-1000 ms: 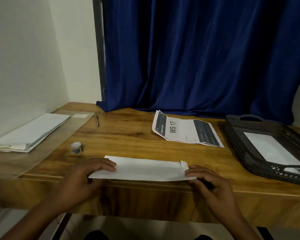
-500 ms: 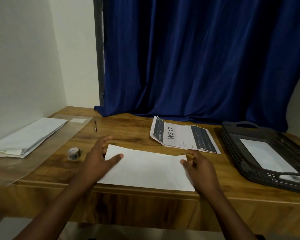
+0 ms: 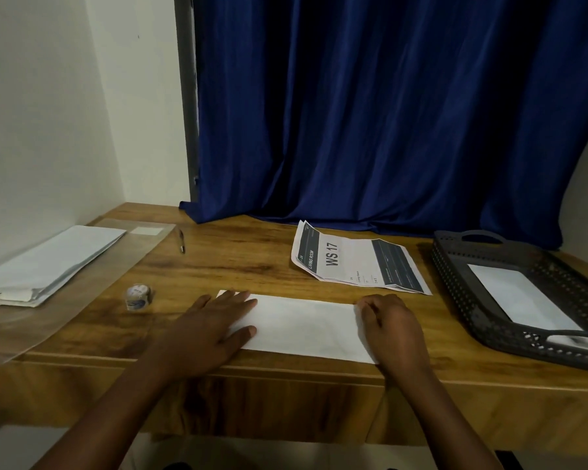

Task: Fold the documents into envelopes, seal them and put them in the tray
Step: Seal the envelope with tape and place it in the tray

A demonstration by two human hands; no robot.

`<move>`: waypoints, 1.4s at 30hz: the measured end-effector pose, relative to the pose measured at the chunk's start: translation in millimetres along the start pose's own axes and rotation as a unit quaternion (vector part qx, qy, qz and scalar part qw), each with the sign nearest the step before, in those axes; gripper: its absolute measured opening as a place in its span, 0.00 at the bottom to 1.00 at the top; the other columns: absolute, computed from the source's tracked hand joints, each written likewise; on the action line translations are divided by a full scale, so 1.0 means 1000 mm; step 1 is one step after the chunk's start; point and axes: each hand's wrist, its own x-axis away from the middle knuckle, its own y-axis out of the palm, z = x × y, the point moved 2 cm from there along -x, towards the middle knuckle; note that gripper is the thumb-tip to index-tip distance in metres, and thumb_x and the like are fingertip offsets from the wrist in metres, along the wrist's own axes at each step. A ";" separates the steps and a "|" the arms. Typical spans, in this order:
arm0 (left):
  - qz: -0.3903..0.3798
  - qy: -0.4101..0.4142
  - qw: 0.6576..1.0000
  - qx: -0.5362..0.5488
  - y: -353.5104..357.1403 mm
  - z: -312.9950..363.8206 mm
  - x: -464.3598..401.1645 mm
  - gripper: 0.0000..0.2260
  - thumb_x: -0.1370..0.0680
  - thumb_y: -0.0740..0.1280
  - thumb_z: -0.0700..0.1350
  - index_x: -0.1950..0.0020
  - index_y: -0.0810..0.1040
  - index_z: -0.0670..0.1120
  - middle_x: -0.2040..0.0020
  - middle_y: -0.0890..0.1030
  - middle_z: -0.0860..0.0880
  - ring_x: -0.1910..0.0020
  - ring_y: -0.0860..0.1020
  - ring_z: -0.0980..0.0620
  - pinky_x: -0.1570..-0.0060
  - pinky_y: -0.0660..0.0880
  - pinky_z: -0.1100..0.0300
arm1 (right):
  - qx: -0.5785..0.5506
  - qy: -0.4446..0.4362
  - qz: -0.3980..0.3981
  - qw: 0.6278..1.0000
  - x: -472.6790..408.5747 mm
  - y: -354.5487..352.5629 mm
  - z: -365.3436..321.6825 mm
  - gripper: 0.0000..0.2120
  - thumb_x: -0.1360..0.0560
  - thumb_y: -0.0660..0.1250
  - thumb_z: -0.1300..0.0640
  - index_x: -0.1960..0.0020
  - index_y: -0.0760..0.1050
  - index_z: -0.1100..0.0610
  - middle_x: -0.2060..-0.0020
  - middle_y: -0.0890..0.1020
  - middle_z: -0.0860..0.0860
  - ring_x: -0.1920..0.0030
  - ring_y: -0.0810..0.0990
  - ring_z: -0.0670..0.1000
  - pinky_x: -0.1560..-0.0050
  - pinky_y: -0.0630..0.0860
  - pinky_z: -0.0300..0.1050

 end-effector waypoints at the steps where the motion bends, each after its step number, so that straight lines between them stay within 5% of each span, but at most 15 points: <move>1: -0.014 -0.006 1.000 -0.011 0.000 0.001 -0.001 0.30 0.19 0.47 0.66 0.18 0.49 0.59 0.20 0.45 0.61 0.24 0.41 0.64 0.25 0.37 0.60 | -0.021 -0.004 0.004 1.000 0.002 -0.004 0.000 0.11 0.17 0.60 0.51 0.45 0.81 0.51 0.47 0.83 0.51 0.54 0.78 0.45 0.55 0.73 0.36; 4: -0.035 -0.010 0.999 -0.033 -0.001 0.005 -0.001 0.38 0.27 0.37 0.70 0.18 0.43 0.57 0.22 0.40 0.61 0.24 0.37 0.63 0.26 0.35 0.59 | 0.017 -0.026 -0.077 0.997 0.013 -0.008 -0.010 0.25 0.17 0.51 0.40 0.27 0.71 0.50 0.26 0.72 0.49 0.31 0.72 0.48 0.31 0.68 0.43; 7: -0.040 -0.012 0.998 -0.043 0.000 0.004 -0.002 0.40 0.28 0.36 0.70 0.18 0.42 0.56 0.22 0.39 0.60 0.24 0.37 0.63 0.26 0.34 0.59 | 0.114 -0.022 -0.249 0.962 0.022 0.001 -0.019 0.42 0.24 0.39 0.27 0.18 0.49 0.50 0.18 0.51 0.47 0.19 0.50 0.49 0.19 0.46 0.53; 18: -0.001 -0.019 1.000 -0.012 0.005 -0.001 -0.001 0.30 0.18 0.50 0.65 0.18 0.50 0.57 0.18 0.49 0.58 0.20 0.44 0.61 0.20 0.42 0.55 | 0.175 -0.031 -0.290 0.940 0.020 0.011 -0.014 0.52 0.33 0.32 0.21 0.18 0.41 0.51 0.18 0.44 0.48 0.18 0.43 0.50 0.20 0.43 0.57; 23: 0.221 -0.005 0.969 0.110 -0.008 -0.001 0.014 0.23 0.20 0.64 0.61 0.25 0.69 0.60 0.22 0.64 0.61 0.24 0.58 0.64 0.25 0.60 0.55 | 0.188 -0.023 -0.294 0.937 0.019 0.010 -0.016 0.52 0.34 0.32 0.21 0.17 0.42 0.50 0.18 0.46 0.48 0.18 0.45 0.50 0.20 0.44 0.57; 27: 0.329 -0.060 0.929 0.155 -0.028 -0.035 0.042 0.22 0.24 0.73 0.56 0.31 0.73 0.63 0.28 0.70 0.61 0.28 0.67 0.59 0.30 0.68 0.49 | 0.194 -0.020 -0.306 0.932 0.016 0.011 -0.018 0.53 0.34 0.33 0.21 0.18 0.43 0.51 0.18 0.46 0.49 0.18 0.45 0.51 0.20 0.45 0.59; 30: 0.329 -0.156 0.916 0.166 -0.042 -0.075 0.059 0.26 0.26 0.76 0.53 0.32 0.70 0.64 0.31 0.72 0.56 0.31 0.71 0.51 0.36 0.72 0.50 | 0.196 -0.022 -0.316 0.928 0.012 0.015 -0.021 0.54 0.36 0.33 0.21 0.18 0.43 0.51 0.18 0.45 0.49 0.18 0.44 0.52 0.21 0.44 0.61; 35: 0.239 -0.285 0.914 0.163 -0.042 -0.110 0.065 0.40 0.32 0.80 0.57 0.25 0.67 0.52 0.34 0.79 0.46 0.39 0.78 0.46 0.42 0.78 0.47 | 0.194 -0.040 -0.324 0.925 0.008 0.028 -0.033 0.52 0.33 0.36 0.22 0.18 0.42 0.52 0.18 0.44 0.49 0.18 0.43 0.52 0.21 0.44 0.63; 39: 0.246 -0.285 0.918 0.119 -0.041 -0.111 0.058 0.26 0.29 0.76 0.58 0.33 0.75 0.56 0.43 0.84 0.50 0.43 0.80 0.47 0.46 0.79 0.47 | 0.188 -0.039 -0.305 0.933 0.008 0.030 -0.031 0.56 0.37 0.32 0.20 0.18 0.42 0.51 0.18 0.45 0.49 0.18 0.43 0.52 0.22 0.44 0.63; 42: 0.315 -0.280 0.886 0.195 -0.048 -0.096 0.050 0.18 0.25 0.75 0.51 0.37 0.78 0.54 0.47 0.83 0.53 0.48 0.81 0.52 0.51 0.78 0.55 | 0.129 -0.026 -0.283 0.950 0.011 0.027 -0.030 0.56 0.37 0.34 0.18 0.18 0.43 0.49 0.18 0.45 0.48 0.18 0.44 0.50 0.21 0.44 0.59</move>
